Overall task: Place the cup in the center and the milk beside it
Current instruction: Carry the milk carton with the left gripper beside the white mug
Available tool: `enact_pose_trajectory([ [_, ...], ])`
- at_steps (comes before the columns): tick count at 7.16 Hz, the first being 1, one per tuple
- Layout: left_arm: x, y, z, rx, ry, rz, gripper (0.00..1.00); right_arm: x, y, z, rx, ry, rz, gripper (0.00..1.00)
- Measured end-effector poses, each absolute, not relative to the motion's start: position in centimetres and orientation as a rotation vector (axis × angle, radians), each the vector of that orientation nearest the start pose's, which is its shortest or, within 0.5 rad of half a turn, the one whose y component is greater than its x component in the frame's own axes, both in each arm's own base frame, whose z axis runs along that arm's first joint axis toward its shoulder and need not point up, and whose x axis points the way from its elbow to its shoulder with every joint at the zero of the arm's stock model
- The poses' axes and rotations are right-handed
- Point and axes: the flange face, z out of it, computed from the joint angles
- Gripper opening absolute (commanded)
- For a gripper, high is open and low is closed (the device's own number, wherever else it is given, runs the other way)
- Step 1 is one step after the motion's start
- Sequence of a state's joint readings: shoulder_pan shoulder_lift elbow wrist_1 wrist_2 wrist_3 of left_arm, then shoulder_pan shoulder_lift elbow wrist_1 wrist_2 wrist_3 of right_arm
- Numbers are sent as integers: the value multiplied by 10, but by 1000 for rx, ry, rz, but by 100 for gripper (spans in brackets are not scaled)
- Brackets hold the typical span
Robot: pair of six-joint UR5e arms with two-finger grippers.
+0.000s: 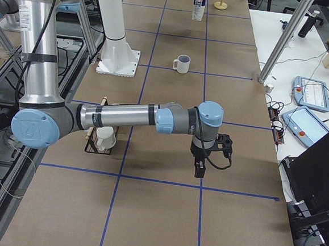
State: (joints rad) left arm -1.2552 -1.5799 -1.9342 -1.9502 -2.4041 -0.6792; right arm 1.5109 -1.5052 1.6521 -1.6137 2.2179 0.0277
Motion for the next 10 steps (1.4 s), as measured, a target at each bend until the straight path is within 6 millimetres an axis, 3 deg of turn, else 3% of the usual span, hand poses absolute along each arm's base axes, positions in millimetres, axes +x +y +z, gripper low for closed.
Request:
enact_pose_trajectory([
  [2, 175, -490, 313, 197, 950, -56, 0, 42, -525, 600, 69, -649, -64, 100],
  [3, 220, -481, 261, 168, 913, -73, 0, 42, -524, 601, 67, -649, -63, 100],
  [4, 269, -465, 222, 143, 896, -96, 0, 42, -523, 602, 64, -649, -63, 100],
  [6, 361, -437, 171, 116, 890, -128, 0, 42, -521, 604, 61, -650, -61, 100],
  [7, 398, -430, 154, 110, 887, -129, 0, 42, -521, 604, 60, -650, -61, 100],
  [8, 424, -428, 142, 105, 882, -123, 0, 42, -521, 605, 59, -650, -60, 100],
  [10, 450, -431, 130, 100, 878, -111, 1, 42, -521, 606, 57, -650, -60, 100],
])
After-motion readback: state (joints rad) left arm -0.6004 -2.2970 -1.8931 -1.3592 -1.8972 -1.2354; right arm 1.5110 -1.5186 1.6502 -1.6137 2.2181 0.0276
